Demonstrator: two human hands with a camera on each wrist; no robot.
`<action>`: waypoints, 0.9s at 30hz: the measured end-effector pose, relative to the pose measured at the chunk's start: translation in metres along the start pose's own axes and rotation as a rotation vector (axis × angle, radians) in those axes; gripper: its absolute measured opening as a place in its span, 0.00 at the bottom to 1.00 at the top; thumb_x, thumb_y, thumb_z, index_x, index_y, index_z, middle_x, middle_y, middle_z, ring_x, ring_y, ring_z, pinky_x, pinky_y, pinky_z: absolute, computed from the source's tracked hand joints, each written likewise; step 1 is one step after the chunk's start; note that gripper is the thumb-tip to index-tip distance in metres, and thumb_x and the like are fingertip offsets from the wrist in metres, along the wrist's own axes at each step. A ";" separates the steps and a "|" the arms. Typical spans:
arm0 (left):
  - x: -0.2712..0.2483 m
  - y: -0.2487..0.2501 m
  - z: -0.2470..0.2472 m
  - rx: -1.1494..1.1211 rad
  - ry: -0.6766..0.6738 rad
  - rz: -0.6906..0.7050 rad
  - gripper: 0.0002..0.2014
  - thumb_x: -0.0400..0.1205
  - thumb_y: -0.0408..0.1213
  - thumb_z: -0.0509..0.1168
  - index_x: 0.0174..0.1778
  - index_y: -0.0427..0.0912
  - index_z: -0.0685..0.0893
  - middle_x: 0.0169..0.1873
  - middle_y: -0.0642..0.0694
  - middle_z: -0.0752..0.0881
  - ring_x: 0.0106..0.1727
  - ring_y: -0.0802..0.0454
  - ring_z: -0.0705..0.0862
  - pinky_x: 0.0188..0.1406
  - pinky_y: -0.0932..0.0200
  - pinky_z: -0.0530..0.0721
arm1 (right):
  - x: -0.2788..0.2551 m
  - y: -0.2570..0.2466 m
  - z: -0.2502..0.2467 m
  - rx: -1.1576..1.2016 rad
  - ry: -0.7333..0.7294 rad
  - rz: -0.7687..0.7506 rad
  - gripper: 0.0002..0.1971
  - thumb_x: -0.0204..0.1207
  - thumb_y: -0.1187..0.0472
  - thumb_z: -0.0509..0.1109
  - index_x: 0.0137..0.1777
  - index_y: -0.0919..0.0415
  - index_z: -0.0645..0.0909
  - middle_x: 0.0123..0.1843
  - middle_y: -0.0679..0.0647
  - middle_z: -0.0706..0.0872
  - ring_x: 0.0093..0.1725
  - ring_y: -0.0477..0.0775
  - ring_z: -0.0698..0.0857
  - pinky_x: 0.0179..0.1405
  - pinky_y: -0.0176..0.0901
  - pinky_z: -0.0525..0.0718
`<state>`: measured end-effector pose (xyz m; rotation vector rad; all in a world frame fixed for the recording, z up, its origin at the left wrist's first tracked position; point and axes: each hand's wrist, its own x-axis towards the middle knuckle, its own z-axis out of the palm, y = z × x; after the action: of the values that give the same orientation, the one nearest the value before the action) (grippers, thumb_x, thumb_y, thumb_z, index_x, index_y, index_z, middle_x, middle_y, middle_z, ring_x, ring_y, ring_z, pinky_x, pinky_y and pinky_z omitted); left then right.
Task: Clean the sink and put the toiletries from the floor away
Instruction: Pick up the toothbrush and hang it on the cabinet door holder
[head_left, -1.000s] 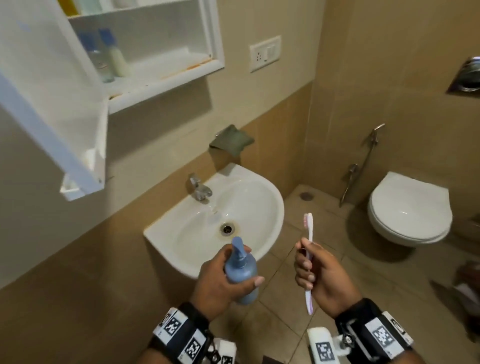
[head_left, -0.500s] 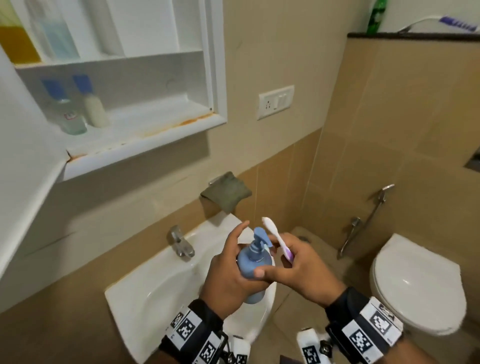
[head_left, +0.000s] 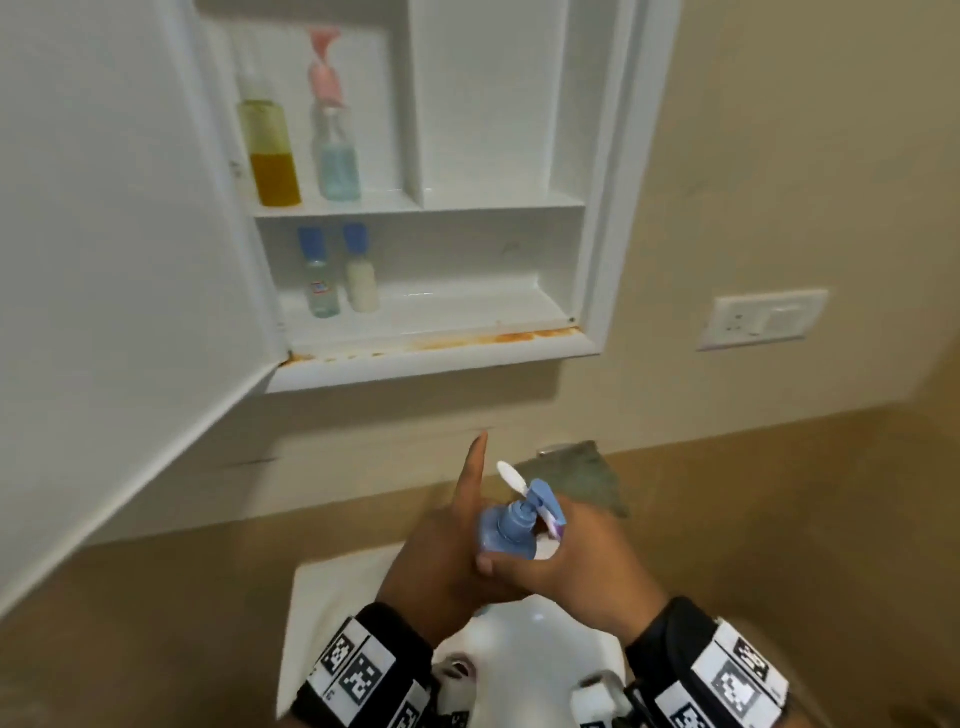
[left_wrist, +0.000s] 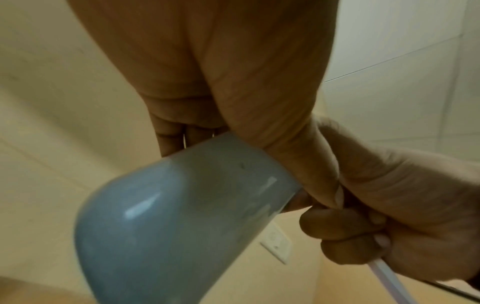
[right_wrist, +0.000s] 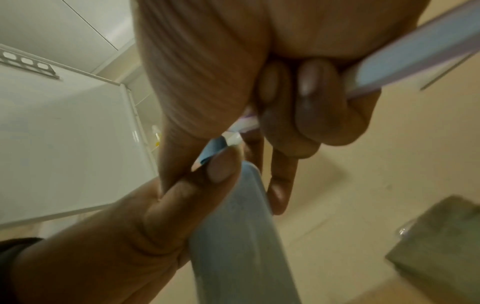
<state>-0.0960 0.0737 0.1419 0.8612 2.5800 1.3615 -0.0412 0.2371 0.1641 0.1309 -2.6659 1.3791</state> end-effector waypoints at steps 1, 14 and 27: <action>-0.003 -0.004 0.000 0.003 0.012 -0.051 0.61 0.74 0.43 0.77 0.84 0.64 0.32 0.39 0.55 0.90 0.38 0.59 0.86 0.43 0.63 0.85 | 0.007 0.007 0.005 0.002 -0.033 -0.015 0.19 0.64 0.39 0.83 0.43 0.35 0.74 0.35 0.21 0.81 0.37 0.31 0.81 0.32 0.29 0.74; -0.130 -0.064 0.005 0.236 0.550 -0.491 0.30 0.79 0.50 0.73 0.77 0.57 0.73 0.59 0.65 0.84 0.57 0.67 0.83 0.54 0.64 0.84 | 0.128 0.077 0.121 -0.050 -0.364 0.028 0.33 0.68 0.40 0.81 0.66 0.61 0.82 0.56 0.54 0.89 0.53 0.55 0.88 0.50 0.48 0.86; -0.213 -0.093 -0.036 0.196 0.637 -0.638 0.22 0.80 0.41 0.73 0.71 0.56 0.80 0.54 0.65 0.87 0.57 0.68 0.84 0.51 0.67 0.82 | 0.175 0.105 0.237 -0.279 -0.359 0.237 0.26 0.69 0.48 0.81 0.62 0.61 0.82 0.58 0.57 0.88 0.56 0.61 0.87 0.53 0.45 0.81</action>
<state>0.0298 -0.1050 0.0545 -0.4728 3.0439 1.3208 -0.2478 0.1020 -0.0279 0.0349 -3.2346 1.1087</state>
